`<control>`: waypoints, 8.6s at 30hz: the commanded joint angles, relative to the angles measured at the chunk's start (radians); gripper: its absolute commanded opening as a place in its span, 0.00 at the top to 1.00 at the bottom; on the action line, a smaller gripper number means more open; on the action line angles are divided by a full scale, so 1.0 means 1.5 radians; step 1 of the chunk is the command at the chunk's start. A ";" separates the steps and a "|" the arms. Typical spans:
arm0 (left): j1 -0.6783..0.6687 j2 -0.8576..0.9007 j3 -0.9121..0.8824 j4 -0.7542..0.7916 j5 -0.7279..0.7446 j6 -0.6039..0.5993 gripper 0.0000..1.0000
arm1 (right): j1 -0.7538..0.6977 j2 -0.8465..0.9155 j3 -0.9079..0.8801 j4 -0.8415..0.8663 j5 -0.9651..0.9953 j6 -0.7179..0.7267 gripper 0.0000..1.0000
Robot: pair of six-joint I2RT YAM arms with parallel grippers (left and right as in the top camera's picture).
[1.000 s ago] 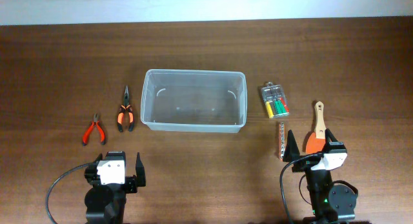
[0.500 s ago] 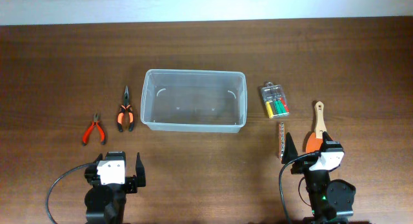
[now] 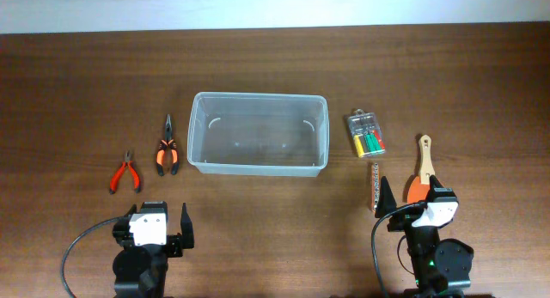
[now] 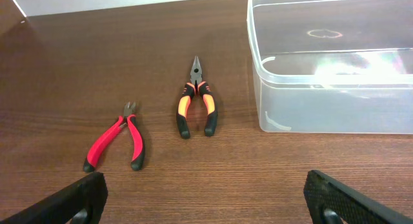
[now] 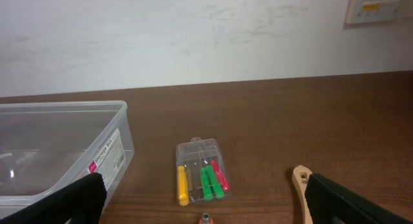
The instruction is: Pack container
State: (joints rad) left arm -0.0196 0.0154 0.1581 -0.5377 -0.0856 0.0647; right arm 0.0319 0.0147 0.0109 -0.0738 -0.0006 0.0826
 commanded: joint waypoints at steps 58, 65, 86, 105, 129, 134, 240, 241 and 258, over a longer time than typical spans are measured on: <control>-0.003 -0.007 -0.007 -0.001 -0.005 0.013 0.01 | -0.004 0.904 1.018 -0.625 0.007 -0.092 0.01; -0.003 -0.007 -0.007 -0.001 -0.005 0.013 0.01 | -0.004 1.182 1.308 -0.792 -0.005 -0.085 0.01; -0.003 -0.007 -0.007 -0.001 -0.005 0.013 0.01 | -0.003 1.401 1.308 -0.831 -0.035 -0.135 0.01; -0.003 -0.007 -0.007 -0.001 -0.005 0.013 0.01 | 0.045 1.428 1.118 -0.708 0.002 -0.132 0.01; -0.003 -0.007 -0.007 -0.001 -0.005 0.013 0.01 | 0.022 1.434 1.037 -0.595 -0.012 -0.141 0.01; -0.003 -0.007 -0.007 -0.001 -0.005 0.013 0.01 | 0.023 1.435 1.037 -0.582 -0.012 -0.155 0.01; -0.003 -0.007 -0.007 -0.001 -0.005 0.013 0.01 | 0.425 1.479 1.527 -0.905 0.025 0.001 0.36; -0.003 -0.007 -0.007 -0.001 -0.005 0.013 0.01 | 0.425 1.479 1.503 -0.890 0.026 0.001 0.36; -0.003 -0.007 -0.007 -0.001 -0.005 0.013 0.01 | 0.414 1.479 1.183 -0.690 0.025 0.080 0.30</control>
State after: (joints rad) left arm -0.0196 0.0109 0.1551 -0.5404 -0.0856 0.0647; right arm 0.6643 2.2490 1.8095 -1.1275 0.0334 0.1429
